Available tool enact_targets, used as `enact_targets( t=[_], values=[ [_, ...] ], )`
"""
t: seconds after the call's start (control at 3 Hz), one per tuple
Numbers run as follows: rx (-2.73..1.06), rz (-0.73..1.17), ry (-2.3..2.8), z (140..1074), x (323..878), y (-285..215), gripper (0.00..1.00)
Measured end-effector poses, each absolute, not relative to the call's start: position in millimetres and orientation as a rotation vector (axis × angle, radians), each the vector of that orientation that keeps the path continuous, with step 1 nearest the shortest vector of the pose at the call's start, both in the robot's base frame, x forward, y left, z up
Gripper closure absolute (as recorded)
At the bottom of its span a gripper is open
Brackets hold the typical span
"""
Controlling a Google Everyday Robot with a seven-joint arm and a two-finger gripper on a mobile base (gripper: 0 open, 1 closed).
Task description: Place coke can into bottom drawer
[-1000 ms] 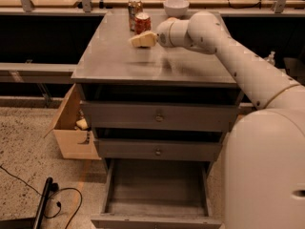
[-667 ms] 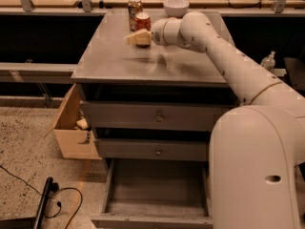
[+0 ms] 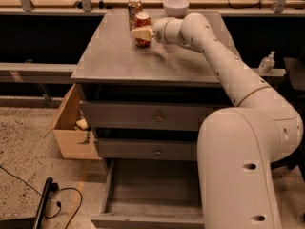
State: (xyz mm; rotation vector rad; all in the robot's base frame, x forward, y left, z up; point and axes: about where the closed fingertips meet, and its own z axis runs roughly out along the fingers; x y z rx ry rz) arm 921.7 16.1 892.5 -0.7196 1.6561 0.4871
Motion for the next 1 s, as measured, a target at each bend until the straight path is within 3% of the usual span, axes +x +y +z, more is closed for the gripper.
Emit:
enact_targets(
  t=[0.33,0.67,1.0],
  values=[
    [-0.751,0.526,1.610,893.1,921.9,20.9,0.65],
    [-0.830,0.648,1.519,922.7,882.6,17.9,0.95],
    [-0.859,0.756,1.508,942.0,824.6,-7.2,1.00]
  ],
)
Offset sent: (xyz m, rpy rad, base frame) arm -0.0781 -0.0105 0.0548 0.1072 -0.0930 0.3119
